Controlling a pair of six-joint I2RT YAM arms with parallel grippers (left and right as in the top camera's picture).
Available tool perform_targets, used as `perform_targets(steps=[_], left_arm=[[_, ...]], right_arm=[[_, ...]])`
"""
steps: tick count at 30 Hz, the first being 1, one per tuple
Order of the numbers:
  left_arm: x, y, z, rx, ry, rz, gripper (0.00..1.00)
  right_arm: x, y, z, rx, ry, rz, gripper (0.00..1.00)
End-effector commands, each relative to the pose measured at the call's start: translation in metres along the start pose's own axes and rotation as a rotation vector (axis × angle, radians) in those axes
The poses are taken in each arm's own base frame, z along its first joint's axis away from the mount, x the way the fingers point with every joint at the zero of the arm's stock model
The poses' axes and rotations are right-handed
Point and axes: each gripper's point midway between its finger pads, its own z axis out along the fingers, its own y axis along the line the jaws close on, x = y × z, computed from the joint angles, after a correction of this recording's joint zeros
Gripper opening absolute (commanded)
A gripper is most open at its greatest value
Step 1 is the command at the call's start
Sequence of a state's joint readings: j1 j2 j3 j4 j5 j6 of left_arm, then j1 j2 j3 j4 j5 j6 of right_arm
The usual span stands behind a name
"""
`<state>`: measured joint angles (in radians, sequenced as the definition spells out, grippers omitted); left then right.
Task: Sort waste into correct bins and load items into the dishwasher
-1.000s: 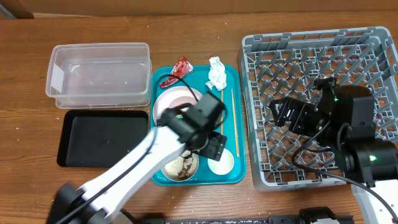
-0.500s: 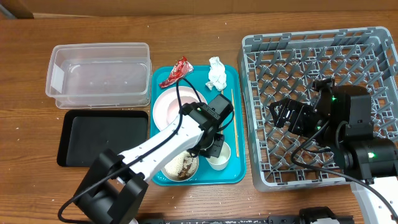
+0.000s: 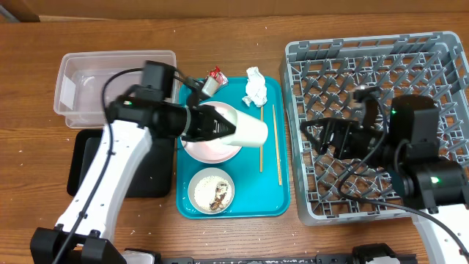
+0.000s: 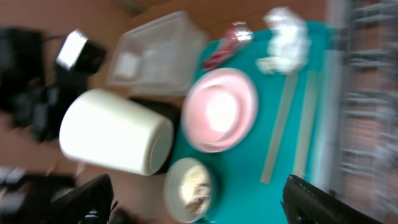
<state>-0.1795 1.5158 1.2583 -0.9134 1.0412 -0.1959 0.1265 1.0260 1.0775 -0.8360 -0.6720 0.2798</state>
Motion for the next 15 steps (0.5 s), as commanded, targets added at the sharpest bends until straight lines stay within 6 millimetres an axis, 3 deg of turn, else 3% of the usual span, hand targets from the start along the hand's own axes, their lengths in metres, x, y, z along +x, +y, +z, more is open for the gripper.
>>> perform_targets(steps=[1, 9, 12, 15], left_arm=[[0.01, -0.066, -0.018, 0.395, 0.043, 0.105, 0.04], [0.015, -0.08, -0.021, 0.474, 0.065, 0.109, 0.04], [0.015, -0.081, -0.022, 0.485, 0.067, 0.108, 0.04], [0.019, -0.089, -0.023, 0.528, 0.084, 0.112, 0.04]], right_arm=[[0.008, 0.058, 0.001, -0.272, 0.079, -0.118, 0.89], [0.025, 0.125, 0.013, -0.527, 0.121, -0.357, 0.9], [0.029, 0.138, 0.016, -0.563, 0.124, -0.399, 0.9], [0.029, 0.137, 0.024, -0.543, 0.123, -0.4, 0.85]])
